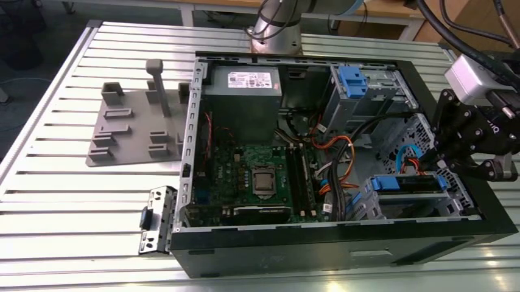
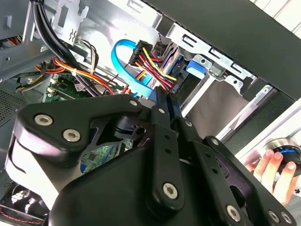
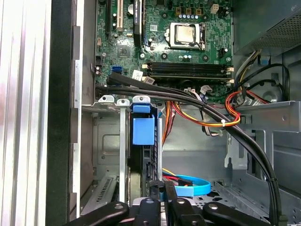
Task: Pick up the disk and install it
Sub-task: 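Insert the second disk wire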
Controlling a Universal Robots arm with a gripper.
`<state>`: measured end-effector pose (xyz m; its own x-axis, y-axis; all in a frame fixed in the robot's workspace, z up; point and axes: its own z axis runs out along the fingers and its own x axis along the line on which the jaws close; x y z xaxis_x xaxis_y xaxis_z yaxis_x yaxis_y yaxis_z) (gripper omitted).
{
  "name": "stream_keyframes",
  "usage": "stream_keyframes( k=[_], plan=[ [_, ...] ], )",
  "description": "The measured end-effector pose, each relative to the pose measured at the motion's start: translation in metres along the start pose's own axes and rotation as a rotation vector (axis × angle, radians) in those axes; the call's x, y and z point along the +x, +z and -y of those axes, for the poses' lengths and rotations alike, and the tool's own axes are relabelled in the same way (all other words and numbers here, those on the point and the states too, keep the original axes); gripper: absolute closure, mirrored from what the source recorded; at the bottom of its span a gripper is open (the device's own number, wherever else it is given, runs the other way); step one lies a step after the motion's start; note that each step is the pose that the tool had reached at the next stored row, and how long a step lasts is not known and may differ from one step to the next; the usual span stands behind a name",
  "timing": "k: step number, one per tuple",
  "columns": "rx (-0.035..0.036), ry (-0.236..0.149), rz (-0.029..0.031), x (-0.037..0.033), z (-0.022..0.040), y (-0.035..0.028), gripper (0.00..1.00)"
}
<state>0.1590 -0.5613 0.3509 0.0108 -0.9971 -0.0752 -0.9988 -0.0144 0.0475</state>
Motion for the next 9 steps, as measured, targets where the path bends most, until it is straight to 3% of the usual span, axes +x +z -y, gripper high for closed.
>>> stream_keyframes(
  k=[7, 9],
  plan=[
    [0.0000, 0.000, -0.0002, 0.0003, -0.0006, 0.0000, 0.84],
    [0.0001, 0.000, 0.0026, 0.0025, -0.0026, 0.0003, 0.84]
  ],
)
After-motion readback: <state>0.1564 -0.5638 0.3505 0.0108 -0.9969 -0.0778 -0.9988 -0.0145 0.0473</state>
